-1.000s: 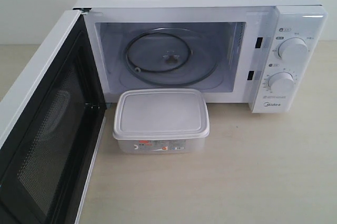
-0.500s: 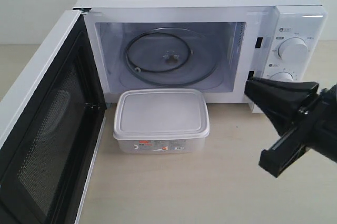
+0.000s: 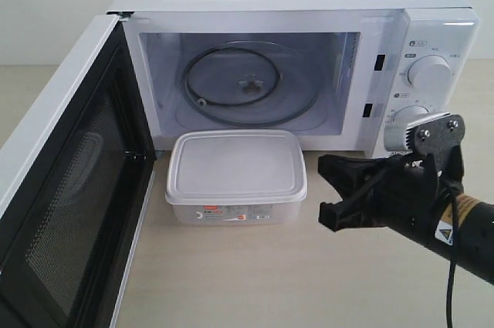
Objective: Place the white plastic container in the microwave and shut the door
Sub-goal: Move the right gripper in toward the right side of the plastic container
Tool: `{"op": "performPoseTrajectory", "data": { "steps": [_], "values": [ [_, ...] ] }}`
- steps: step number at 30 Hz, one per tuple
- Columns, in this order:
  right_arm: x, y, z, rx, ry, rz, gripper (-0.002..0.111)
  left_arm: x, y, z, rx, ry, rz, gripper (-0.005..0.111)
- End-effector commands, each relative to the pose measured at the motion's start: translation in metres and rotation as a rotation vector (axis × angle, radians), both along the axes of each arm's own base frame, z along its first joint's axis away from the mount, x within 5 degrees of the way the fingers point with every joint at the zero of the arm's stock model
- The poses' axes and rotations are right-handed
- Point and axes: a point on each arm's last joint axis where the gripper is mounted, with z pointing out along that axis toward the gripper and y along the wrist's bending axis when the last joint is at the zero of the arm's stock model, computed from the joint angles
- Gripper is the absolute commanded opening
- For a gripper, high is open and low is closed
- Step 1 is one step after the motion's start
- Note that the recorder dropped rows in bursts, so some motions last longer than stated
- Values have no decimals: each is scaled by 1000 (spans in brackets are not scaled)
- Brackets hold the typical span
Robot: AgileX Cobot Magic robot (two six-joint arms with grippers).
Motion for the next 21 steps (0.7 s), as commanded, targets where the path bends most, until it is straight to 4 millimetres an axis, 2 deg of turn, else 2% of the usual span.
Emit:
{"op": "performPoseTrajectory", "data": {
  "steps": [1,4,6,8,10,14,21],
  "values": [
    [3,-2,0,33,27,-44,0,0,0,-1,-5,1,1,4],
    [3,-3,-4,17,72,-57,0,0,0,-1,-5,1,1,4],
    [6,-12,-12,28,197,-197,0,0,0,-1,-5,1,1,4],
    [9,-9,-15,-29,225,-160,0,0,0,-1,-5,1,1,4],
    [16,-2,-12,-53,208,-108,0,0,0,-1,-5,1,1,4],
    [39,5,-5,-119,262,-130,0,0,0,-1,-5,1,1,4],
    [59,12,6,-148,253,-138,0,0,0,-1,-5,1,1,4]
  ]
}}
